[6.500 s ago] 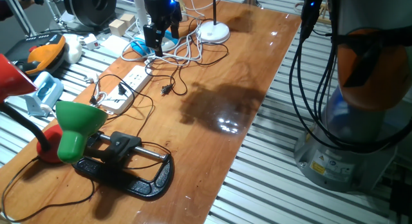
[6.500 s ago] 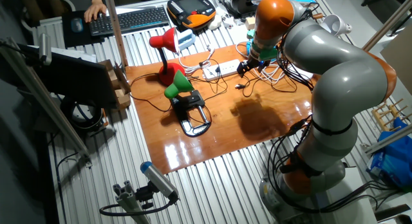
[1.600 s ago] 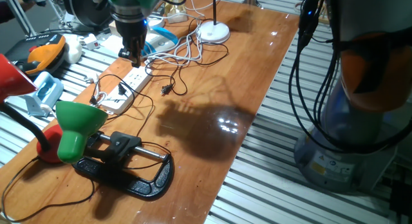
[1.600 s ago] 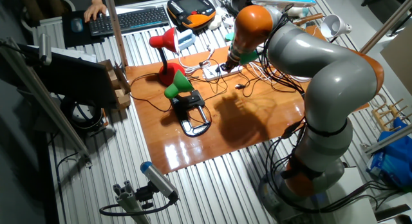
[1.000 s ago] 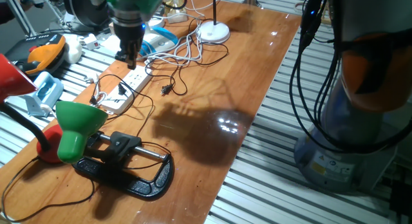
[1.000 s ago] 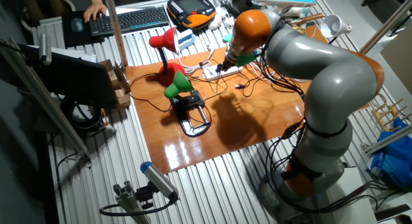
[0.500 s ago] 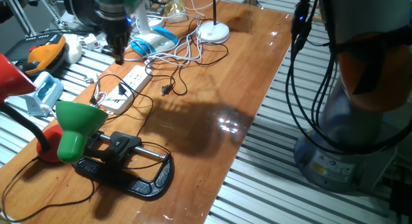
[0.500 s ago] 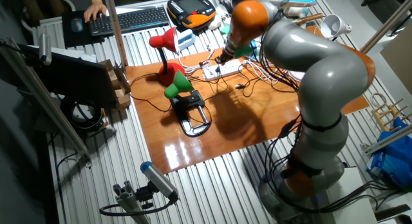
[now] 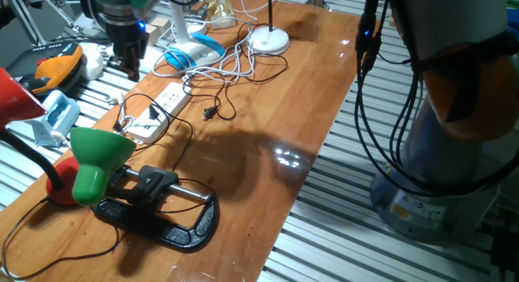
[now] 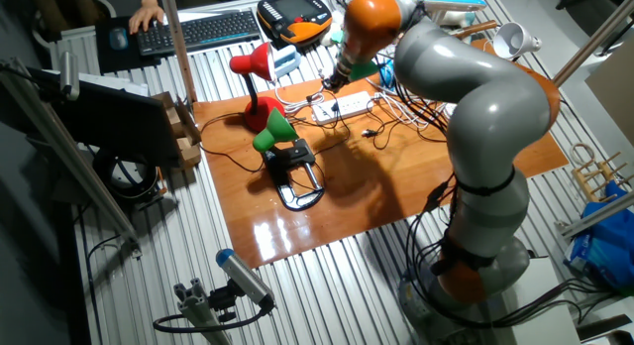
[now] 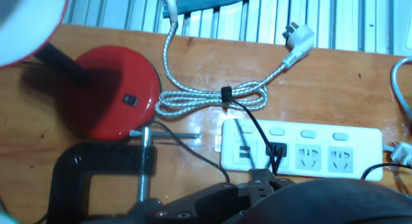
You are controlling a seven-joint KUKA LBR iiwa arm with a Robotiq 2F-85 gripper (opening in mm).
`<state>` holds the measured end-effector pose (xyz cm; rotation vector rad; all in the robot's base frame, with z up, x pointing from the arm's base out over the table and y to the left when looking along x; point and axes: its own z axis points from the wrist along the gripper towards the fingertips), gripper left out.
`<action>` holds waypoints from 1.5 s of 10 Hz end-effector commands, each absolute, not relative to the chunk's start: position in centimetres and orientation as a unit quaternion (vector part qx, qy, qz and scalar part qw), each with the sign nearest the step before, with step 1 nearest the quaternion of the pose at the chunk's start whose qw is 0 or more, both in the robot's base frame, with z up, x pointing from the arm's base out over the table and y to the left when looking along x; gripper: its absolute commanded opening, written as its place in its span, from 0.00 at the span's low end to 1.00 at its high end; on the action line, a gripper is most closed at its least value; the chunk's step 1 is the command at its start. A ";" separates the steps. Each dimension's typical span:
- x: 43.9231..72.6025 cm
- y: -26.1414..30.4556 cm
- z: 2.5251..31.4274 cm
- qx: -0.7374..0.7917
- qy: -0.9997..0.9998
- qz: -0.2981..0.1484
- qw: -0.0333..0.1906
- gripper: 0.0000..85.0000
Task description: Plug in the power cord of the desk lamp, turn on the socket, and light up the desk lamp
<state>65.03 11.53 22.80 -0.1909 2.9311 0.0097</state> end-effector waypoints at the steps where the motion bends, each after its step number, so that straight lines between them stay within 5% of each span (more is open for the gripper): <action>1: 65.3 11.7 22.9 -0.064 0.993 -0.002 0.103 0.00; 6: 68.5 11.7 23.6 -0.057 0.994 0.014 0.095 0.00; 10: 68.6 11.7 23.6 -0.064 0.991 0.016 0.112 0.00; 15: 68.6 11.7 23.6 -0.074 0.992 0.005 0.099 0.00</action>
